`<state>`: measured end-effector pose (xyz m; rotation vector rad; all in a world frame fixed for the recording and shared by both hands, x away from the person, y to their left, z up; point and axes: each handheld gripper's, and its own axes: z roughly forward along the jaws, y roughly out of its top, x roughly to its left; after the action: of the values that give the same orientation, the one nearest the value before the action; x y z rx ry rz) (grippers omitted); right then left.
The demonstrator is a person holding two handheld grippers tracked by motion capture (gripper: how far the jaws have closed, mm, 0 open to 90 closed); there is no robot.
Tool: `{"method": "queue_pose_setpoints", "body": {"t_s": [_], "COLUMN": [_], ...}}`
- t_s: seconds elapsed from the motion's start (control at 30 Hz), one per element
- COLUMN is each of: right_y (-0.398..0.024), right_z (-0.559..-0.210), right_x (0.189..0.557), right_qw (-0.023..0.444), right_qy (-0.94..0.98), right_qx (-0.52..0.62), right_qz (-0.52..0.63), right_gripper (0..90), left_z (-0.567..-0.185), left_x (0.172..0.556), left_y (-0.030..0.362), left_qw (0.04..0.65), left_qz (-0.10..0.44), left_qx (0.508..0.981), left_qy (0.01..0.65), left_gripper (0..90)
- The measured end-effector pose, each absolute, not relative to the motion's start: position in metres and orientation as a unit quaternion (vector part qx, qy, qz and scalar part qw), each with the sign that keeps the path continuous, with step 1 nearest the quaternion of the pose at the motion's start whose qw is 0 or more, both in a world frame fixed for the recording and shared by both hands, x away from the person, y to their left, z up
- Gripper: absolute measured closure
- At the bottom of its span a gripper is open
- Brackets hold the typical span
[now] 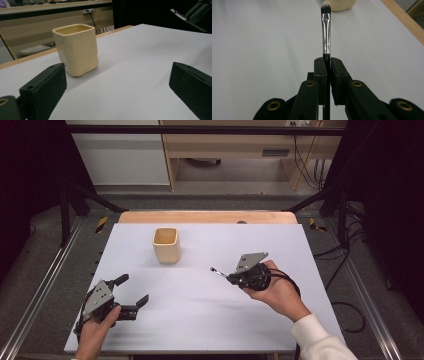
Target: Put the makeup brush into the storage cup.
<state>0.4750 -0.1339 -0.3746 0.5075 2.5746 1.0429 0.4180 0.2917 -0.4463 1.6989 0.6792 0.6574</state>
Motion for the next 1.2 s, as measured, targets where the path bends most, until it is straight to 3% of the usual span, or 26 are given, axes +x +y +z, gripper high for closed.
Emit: {"method": "queue_pose_setpoints", "body": {"t_s": [1.2], "right_y": [-0.103], "right_z": [-0.406], "right_x": [0.465], "right_qw": [0.221], "right_qy": [0.763], "right_qx": [0.243], "right_qz": [0.557], "right_gripper": [84.1], "left_z": [-0.446], "left_x": [0.417], "left_y": [0.289], "left_qw": [0.575], "left_qz": [0.266], "left_qx": [0.706], "left_qy": [0.316], "left_gripper": [0.6]}}
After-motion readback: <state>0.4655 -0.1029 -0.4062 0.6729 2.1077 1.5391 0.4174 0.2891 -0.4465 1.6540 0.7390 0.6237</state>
